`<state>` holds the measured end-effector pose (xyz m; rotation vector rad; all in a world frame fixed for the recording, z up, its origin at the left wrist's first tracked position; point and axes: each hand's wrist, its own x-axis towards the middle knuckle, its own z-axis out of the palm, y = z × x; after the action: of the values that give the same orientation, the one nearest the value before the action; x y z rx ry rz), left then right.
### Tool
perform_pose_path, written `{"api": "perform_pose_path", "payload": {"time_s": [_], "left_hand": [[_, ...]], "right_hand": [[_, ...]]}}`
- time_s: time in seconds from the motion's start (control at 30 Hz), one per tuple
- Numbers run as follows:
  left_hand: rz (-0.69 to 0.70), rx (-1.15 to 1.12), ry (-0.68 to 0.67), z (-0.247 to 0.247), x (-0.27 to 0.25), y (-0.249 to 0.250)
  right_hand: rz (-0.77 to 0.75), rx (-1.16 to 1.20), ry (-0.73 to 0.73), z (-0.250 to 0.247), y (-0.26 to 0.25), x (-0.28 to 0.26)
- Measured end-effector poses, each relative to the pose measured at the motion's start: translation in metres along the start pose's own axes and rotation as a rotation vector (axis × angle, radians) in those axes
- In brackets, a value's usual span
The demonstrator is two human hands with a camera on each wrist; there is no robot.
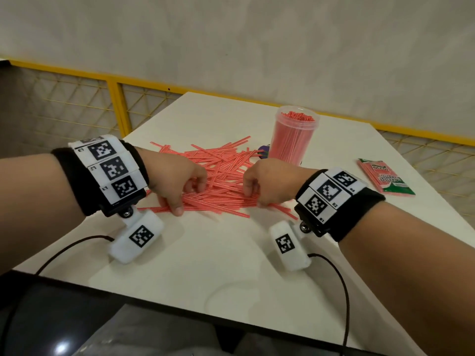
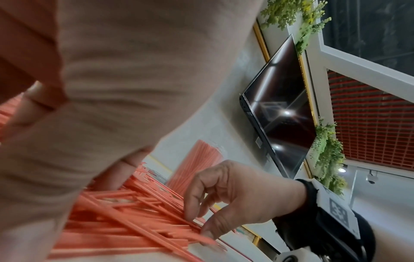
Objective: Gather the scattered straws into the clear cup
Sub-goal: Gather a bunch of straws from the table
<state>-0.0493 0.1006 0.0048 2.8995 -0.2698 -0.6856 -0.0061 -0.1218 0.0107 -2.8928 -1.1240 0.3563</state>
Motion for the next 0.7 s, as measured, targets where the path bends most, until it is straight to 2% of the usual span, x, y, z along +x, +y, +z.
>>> {"api": "perform_pose_path", "payload": {"time_s": [0.33,0.5,0.6,0.7], "left_hand": [[0.179,-0.039,-0.012,0.002,0.009,0.037],[0.261,-0.081,0.170,0.006,0.006,0.049],[0.250,-0.029,0.202,0.006,0.000,0.046],[0.178,0.074,0.166,0.007,-0.006,0.039]], "right_hand": [[0.007,0.048,-0.049,0.001,0.021,-0.031],[-0.004,0.136,-0.066,-0.010,0.025,-0.039],[0.021,0.121,-0.023,-0.012,0.028,-0.042],[0.114,0.065,-0.080,-0.009,0.024,-0.044]]}}
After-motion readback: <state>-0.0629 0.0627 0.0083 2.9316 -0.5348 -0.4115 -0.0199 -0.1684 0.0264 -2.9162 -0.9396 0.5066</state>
